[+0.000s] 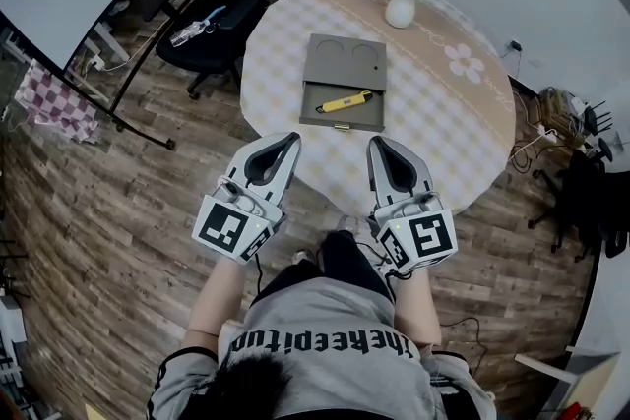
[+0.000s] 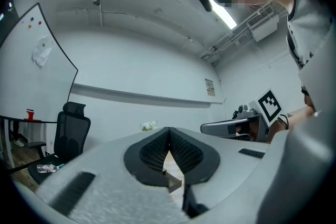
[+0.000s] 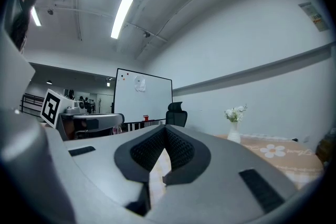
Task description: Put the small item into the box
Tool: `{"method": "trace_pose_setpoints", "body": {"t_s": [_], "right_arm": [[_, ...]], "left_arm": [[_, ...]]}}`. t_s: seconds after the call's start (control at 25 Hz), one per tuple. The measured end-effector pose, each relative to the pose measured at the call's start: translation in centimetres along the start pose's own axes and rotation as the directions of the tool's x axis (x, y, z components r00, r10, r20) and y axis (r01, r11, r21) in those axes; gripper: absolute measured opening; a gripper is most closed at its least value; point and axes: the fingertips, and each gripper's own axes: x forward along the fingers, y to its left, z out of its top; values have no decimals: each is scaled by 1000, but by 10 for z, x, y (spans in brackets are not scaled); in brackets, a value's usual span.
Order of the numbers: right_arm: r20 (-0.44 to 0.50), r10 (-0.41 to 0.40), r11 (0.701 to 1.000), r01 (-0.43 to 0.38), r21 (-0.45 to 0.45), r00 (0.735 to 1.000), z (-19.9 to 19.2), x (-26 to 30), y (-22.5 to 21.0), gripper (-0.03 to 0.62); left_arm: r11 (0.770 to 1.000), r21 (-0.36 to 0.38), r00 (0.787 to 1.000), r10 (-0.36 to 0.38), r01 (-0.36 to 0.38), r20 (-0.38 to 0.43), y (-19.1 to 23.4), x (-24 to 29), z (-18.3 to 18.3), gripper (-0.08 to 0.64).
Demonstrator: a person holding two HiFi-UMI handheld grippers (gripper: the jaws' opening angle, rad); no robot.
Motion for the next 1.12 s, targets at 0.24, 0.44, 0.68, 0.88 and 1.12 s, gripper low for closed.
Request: {"method": "trace_pose_setpoints", "body": {"t_s": [0.24,0.44,0.68,0.88,1.12], "right_arm": [[14,-11,1000,11,-17,1000,6,-11,18,6],[27,-24,999,25,-28,999,10,-20,27,6],[39,-32,999,34,-34,999,15,-31,38,6],[43,-30,999,31,-31,999,14,-35,39,6],[53,-5,999,7,-34,999,19,-35,41,6]], "left_arm": [[1000,-6,999,-12,12,30,-5,-17,9,17],[1000,-7,999,-20,21,50,-11,-27,17,17],[1000,-19,997,-11,12,72,-14,-39,24,16],[1000,-23,996,8,-6,90,-15,-45,30,17],[999,-21,994,35,-33,99,-19,-49,35,17]]}}
